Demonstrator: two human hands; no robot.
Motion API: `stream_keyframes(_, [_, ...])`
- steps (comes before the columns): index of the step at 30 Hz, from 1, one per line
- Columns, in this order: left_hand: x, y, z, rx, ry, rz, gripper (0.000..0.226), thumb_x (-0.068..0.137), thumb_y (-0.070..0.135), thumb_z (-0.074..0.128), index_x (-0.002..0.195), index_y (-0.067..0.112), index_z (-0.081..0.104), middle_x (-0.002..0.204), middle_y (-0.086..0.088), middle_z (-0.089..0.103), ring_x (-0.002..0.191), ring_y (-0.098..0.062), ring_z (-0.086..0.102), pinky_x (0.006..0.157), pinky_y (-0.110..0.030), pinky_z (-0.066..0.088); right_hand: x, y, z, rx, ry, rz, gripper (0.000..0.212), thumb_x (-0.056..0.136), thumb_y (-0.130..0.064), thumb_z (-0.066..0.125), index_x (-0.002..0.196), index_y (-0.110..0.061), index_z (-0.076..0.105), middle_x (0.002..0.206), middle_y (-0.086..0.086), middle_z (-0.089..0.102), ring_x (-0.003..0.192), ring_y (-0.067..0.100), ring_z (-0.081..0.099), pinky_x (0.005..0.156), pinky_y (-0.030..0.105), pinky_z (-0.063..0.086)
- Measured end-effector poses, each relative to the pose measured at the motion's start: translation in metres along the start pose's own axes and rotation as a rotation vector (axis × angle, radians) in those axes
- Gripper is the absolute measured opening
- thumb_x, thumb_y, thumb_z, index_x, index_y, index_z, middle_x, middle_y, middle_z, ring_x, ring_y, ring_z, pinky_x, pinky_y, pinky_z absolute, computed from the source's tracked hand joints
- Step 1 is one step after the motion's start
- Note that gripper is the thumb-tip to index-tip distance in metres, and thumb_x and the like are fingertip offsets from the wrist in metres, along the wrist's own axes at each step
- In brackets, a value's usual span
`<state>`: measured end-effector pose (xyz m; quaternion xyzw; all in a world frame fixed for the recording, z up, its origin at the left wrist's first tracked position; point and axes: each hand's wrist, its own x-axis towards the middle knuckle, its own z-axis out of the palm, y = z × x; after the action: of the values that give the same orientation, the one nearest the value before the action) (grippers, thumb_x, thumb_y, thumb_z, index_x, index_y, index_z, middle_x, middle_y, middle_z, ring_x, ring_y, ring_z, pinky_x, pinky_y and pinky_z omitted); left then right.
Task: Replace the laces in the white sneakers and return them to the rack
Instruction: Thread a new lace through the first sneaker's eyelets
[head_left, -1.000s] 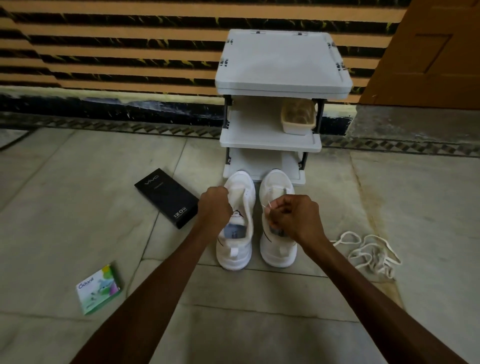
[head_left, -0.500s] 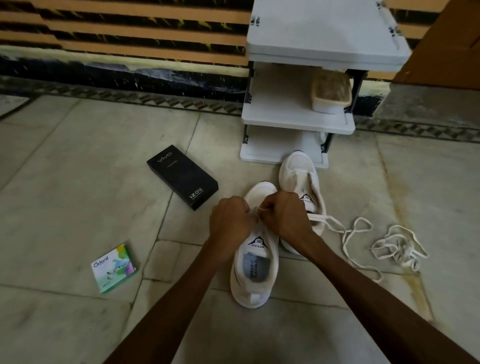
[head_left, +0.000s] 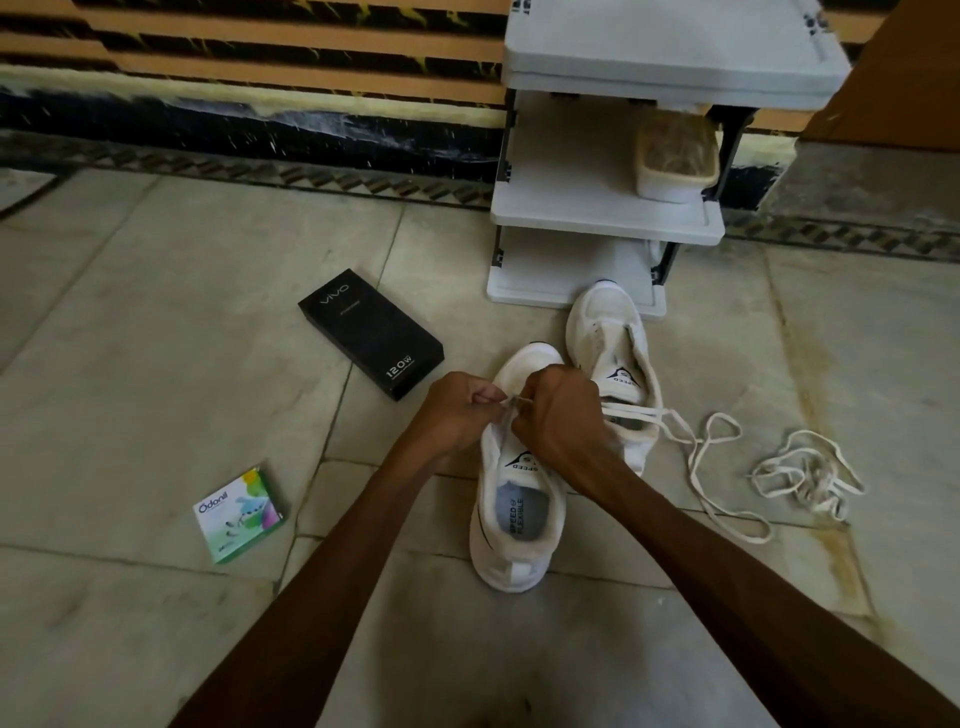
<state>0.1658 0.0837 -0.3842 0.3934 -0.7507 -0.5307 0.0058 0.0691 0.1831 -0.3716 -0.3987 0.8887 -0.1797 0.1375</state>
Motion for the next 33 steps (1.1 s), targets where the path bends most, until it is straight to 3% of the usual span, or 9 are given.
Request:
stream_keyframes(4, [0.001,-0.001,0.002,-0.033,0.005,-0.013,0.022,0.089,0.011,0.063,0.11,0.009,0.071,0.099,-0.005,0.071,0.093,-0.019,0.067,0.084,-0.029,0.052,-0.004,-0.002,0.003,0.045,0.048,0.049,0.014,0.077,-0.021,0.065,0.079,-0.01,0.072,0.077,0.009,0.069,0.072,0.026,0.066,0.065,0.03,0.052])
stream_keyframes(7, [0.003,-0.003,0.002,-0.028,-0.001,-0.031,0.023,0.089,0.012,0.064,0.11,0.011,0.071,0.1,-0.003,0.071,0.095,-0.017,0.066,0.085,-0.027,0.051,-0.005,-0.004,0.009,0.028,0.078,0.075,0.015,0.078,-0.023,0.065,0.084,-0.013,0.073,0.084,0.007,0.069,0.078,0.024,0.066,0.064,0.025,0.044])
stream_keyframes(10, [0.005,-0.003,0.001,-0.026,-0.024,-0.046,0.019,0.089,0.013,0.065,0.107,0.011,0.072,0.097,-0.004,0.071,0.094,-0.018,0.066,0.087,-0.029,0.052,-0.005,-0.006,0.012,0.008,0.082,0.114,0.016,0.08,-0.026,0.065,0.088,-0.014,0.072,0.089,0.006,0.069,0.084,0.024,0.067,0.067,0.027,0.046])
stream_keyframes(15, [0.007,-0.005,-0.004,-0.124,-0.096,-0.073,0.009,0.086,0.013,0.066,0.088,0.017,0.073,0.085,-0.003,0.073,0.09,-0.021,0.069,0.085,-0.031,0.053,-0.003,-0.008,0.013,-0.006,0.1,0.141,0.012,0.083,-0.026,0.065,0.09,-0.019,0.073,0.087,0.002,0.071,0.084,0.02,0.068,0.068,0.025,0.045])
stream_keyframes(18, [0.009,-0.005,-0.005,-0.194,-0.097,-0.158,0.009,0.084,0.014,0.066,0.084,0.011,0.074,0.081,-0.005,0.074,0.083,-0.018,0.069,0.083,-0.031,0.054,-0.002,-0.01,0.016,-0.043,0.103,0.161,0.012,0.09,-0.024,0.061,0.095,-0.021,0.072,0.091,-0.001,0.07,0.086,0.017,0.068,0.071,0.025,0.047])
stream_keyframes(22, [0.013,-0.005,0.0,-0.39,-0.046,-0.282,0.014,0.09,0.01,0.061,0.082,0.006,0.072,0.08,-0.01,0.074,0.076,-0.019,0.072,0.069,-0.026,0.056,-0.005,-0.005,0.016,0.045,0.132,0.122,0.015,0.09,-0.025,0.062,0.102,-0.019,0.066,0.095,0.001,0.07,0.09,0.02,0.066,0.076,0.028,0.047])
stream_keyframes(26, [0.0,-0.012,0.003,-0.367,-0.005,-0.079,0.013,0.092,0.014,0.064,0.096,0.005,0.073,0.084,-0.006,0.075,0.076,-0.013,0.072,0.064,-0.018,0.054,-0.008,-0.004,0.016,0.097,0.16,0.103,0.016,0.088,-0.023,0.062,0.103,-0.018,0.065,0.094,0.004,0.07,0.089,0.023,0.067,0.076,0.029,0.048])
stream_keyframes(29, [-0.002,-0.011,0.012,-0.333,0.099,-0.042,0.011,0.088,0.009,0.068,0.095,0.003,0.073,0.079,-0.003,0.073,0.064,-0.004,0.069,0.058,-0.013,0.051,-0.007,-0.005,0.019,0.185,0.165,0.135,0.014,0.084,-0.017,0.065,0.098,-0.018,0.068,0.092,0.005,0.072,0.086,0.025,0.067,0.075,0.033,0.051])
stream_keyframes(33, [0.002,-0.012,0.018,-0.345,0.162,0.0,0.009,0.087,0.007,0.069,0.091,0.001,0.073,0.075,-0.009,0.071,0.057,-0.005,0.067,0.056,-0.015,0.051,-0.006,-0.001,0.017,0.25,0.136,0.154,0.013,0.085,-0.011,0.061,0.093,-0.014,0.07,0.089,0.005,0.072,0.084,0.024,0.067,0.071,0.029,0.05])
